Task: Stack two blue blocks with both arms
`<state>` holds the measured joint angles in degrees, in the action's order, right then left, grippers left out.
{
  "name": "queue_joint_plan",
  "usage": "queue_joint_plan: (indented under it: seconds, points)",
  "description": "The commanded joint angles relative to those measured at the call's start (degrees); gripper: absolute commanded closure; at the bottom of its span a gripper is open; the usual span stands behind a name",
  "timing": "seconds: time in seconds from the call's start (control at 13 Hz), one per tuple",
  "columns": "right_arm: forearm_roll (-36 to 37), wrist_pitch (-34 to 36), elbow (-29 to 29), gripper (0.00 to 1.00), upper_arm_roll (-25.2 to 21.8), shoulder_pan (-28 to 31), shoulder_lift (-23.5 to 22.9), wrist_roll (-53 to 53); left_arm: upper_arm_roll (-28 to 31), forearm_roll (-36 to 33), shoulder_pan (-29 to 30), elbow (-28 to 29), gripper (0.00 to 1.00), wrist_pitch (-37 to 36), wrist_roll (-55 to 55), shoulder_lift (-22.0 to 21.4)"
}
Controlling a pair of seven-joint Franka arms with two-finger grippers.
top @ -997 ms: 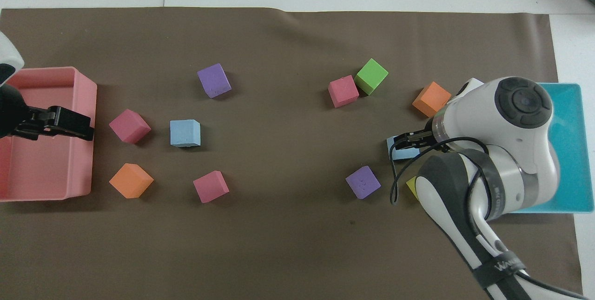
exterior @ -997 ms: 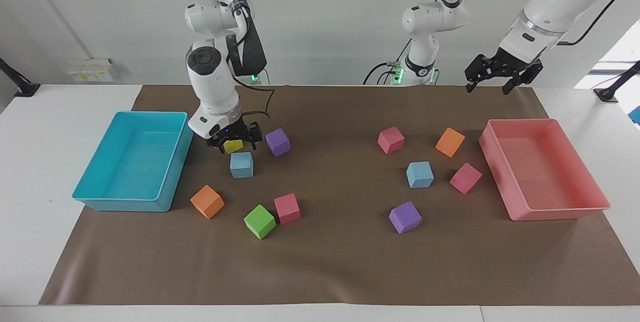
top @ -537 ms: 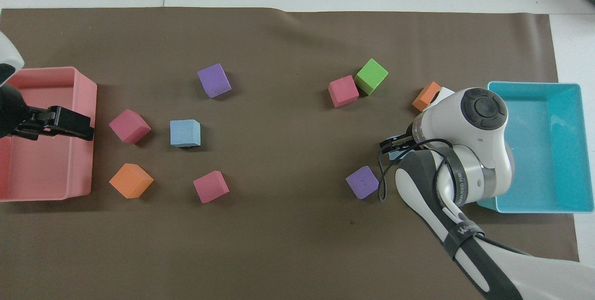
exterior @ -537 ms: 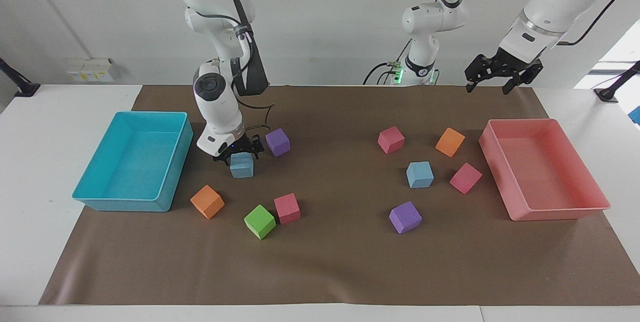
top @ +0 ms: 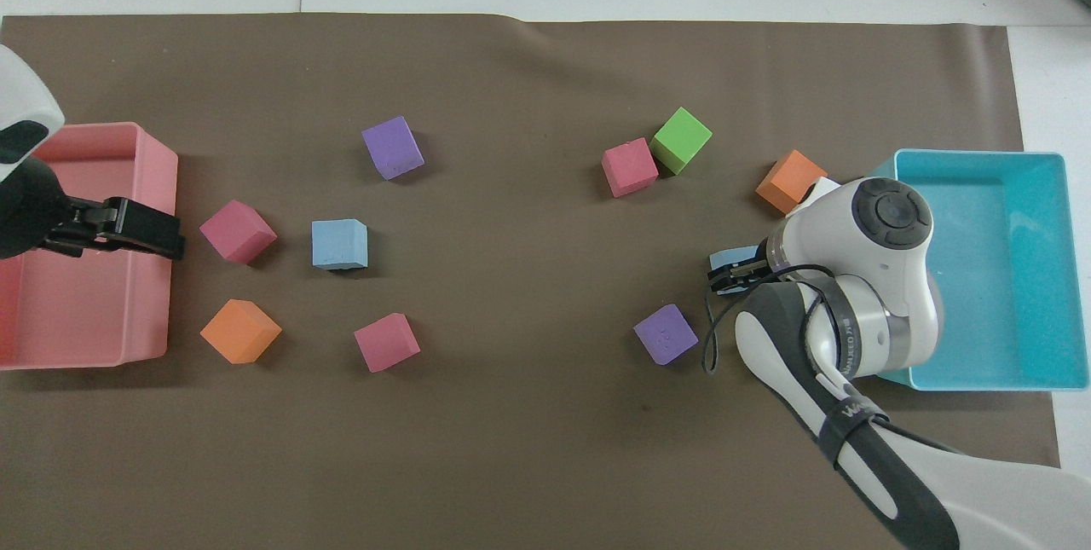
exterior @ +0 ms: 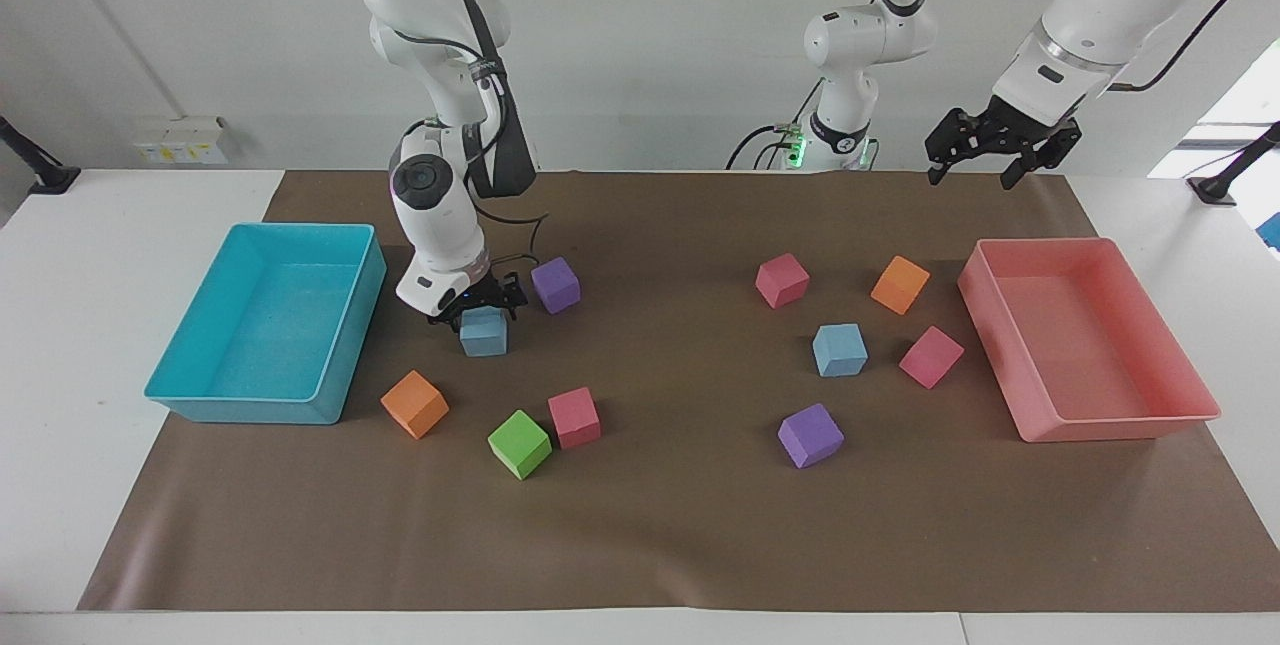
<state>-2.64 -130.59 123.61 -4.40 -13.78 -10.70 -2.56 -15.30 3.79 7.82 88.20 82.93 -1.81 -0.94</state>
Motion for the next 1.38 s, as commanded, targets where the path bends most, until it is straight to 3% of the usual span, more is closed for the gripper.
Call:
queue_joint_plan:
  seconds: [0.0,0.38,0.46,0.54,0.61,1.07,1.3]
  points:
    - [-1.14,-1.51,0.67,0.00,0.44,-0.10,-0.10,1.68,0.36,-0.10,-0.53,0.31,0.00,0.56,-0.13,-0.82]
    - [-1.14,-2.22,1.02,0.00,0.44,-0.19,-0.28,1.15,0.36,-0.10,-0.53,0.31,0.00,0.91,-0.13,-0.82]
    - [-1.23,-2.22,1.19,0.07,0.44,-0.19,-0.28,1.32,0.44,-0.10,-0.53,0.40,0.00,1.17,-0.22,-0.82]
    - [-1.32,-2.13,1.46,0.63,0.44,-0.37,-0.19,1.93,0.36,-0.10,-0.53,0.49,0.00,1.26,-0.30,-0.82]
    - [-1.84,-2.13,1.55,0.97,0.44,-0.45,-0.11,2.98,0.36,-0.10,-0.61,0.66,0.00,1.27,-1.09,-0.82]
    - [-2.02,-1.69,0.23,1.00,0.44,-0.37,-0.20,1.76,0.36,-0.18,-5.01,9.87,0.00,12.06,-6.81,-1.25]
    - [-2.02,1.37,-2.40,1.00,0.53,-0.45,2.26,2.29,0.36,-0.18,-6.24,18.38,0.00,19.34,-6.81,-4.05]
